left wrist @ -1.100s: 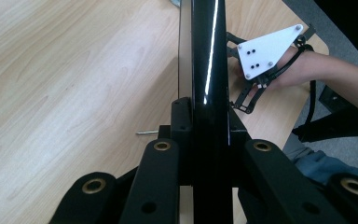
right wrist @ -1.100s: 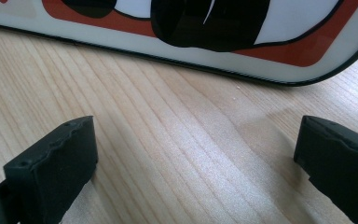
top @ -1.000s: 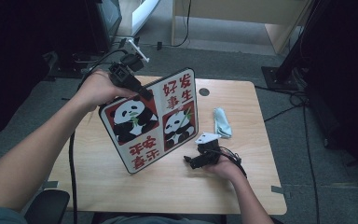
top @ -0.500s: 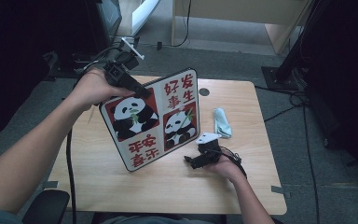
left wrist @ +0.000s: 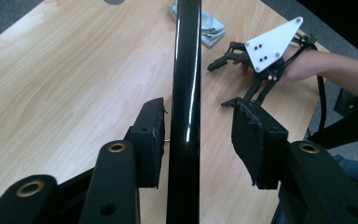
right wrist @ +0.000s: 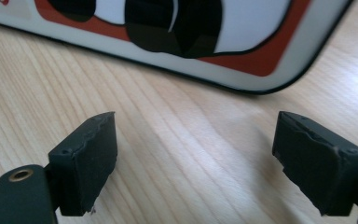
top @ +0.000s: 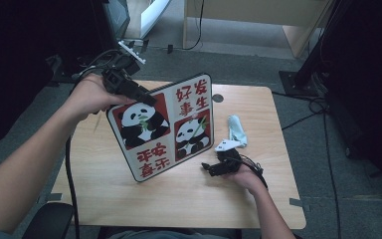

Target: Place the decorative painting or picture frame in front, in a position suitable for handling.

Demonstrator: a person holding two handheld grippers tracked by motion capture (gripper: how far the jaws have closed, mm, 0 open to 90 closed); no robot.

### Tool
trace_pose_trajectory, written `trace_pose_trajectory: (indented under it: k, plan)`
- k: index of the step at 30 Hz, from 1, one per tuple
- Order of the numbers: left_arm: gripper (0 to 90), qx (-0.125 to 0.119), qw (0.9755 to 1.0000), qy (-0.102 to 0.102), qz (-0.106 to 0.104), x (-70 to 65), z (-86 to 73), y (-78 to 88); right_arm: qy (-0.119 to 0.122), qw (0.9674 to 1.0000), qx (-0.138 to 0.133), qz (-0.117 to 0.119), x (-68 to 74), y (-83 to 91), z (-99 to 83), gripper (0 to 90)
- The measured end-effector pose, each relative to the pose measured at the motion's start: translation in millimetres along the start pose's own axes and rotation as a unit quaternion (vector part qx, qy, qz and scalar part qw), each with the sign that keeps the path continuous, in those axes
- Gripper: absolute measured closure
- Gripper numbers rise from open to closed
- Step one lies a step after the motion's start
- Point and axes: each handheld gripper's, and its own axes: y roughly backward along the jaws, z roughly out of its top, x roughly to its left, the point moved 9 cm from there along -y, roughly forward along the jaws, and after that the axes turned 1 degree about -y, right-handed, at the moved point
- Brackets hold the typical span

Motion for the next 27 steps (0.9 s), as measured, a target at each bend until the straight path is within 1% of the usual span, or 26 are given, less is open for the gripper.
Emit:
trace_pose_trajectory:
  k: [1,3,4,8,9,11,14,17,18,19,21,22,25,27]
  plan:
    - [53.2,-0.004,1.0000,-0.003,0.000,-0.1,-0.8,2.2,0.000,1.0000,-0.003,-0.002,-1.9,2.2,0.6,14.9]
    - [51.2,-0.017,0.9998,-0.012,0.002,-0.2,-3.2,7.3,-0.005,0.9999,-0.012,-0.005,-5.7,7.5,3.3,15.5]
    - [50.7,-0.019,0.9997,-0.014,0.004,0.4,-4.5,8.9,-0.011,0.9998,-0.017,-0.007,-8.4,11.5,4.8,16.2]
    - [49.9,-0.029,0.9995,-0.009,0.008,4.0,-14.0,14.9,-0.026,0.9993,-0.024,-0.015,-16.9,21.5,5.6,19.4]
    - [49.9,-0.031,0.9994,-0.009,0.012,4.5,-16.4,16.4,-0.026,0.9992,-0.026,-0.016,-19.3,23.4,5.8,20.0]
    - [49.6,-0.038,0.9992,-0.009,0.011,3.2,-21.1,19.7,-0.030,0.9989,-0.030,-0.021,-23.6,27.3,6.7,19.8]
    - [48.5,-0.048,0.9987,-0.015,0.014,0.7,-28.4,26.2,-0.039,0.9984,-0.031,-0.026,-31.1,32.6,8.4,17.1]
    - [47.9,-0.059,0.9980,-0.012,0.017,0.2,-35.6,32.0,-0.052,0.9973,-0.035,-0.038,-41.1,36.7,10.8,17.4]
    - [47.8,-0.059,0.9979,-0.012,0.023,0.6,-38.6,33.3,-0.055,0.9970,-0.037,-0.040,-43.9,38.0,11.6,18.3]
    - [47.5,-0.059,0.9978,-0.012,0.028,0.6,-41.8,34.1,-0.055,0.9966,-0.039,-0.047,-47.4,39.4,12.7,18.8]
    - [47.3,-0.071,0.9971,-0.010,0.026,-0.5,-47.1,37.4,-0.056,0.9958,-0.040,-0.061,-53.4,42.4,14.8,20.1]
    - [47.1,-0.077,0.9967,-0.006,0.026,-0.3,-49.9,39.0,-0.056,0.9952,-0.043,-0.068,-57.0,43.9,16.2,21.3]
    - [46.4,-0.082,0.9960,-0.001,0.036,1.5,-62.6,42.2,-0.068,0.9929,-0.053,-0.083,-67.0,48.3,20.6,24.2]
    - [46.4,-0.087,0.9954,0.002,0.039,2.2,-71.5,43.2,-0.081,0.9912,-0.057,-0.087,-73.0,50.7,22.5,24.8]
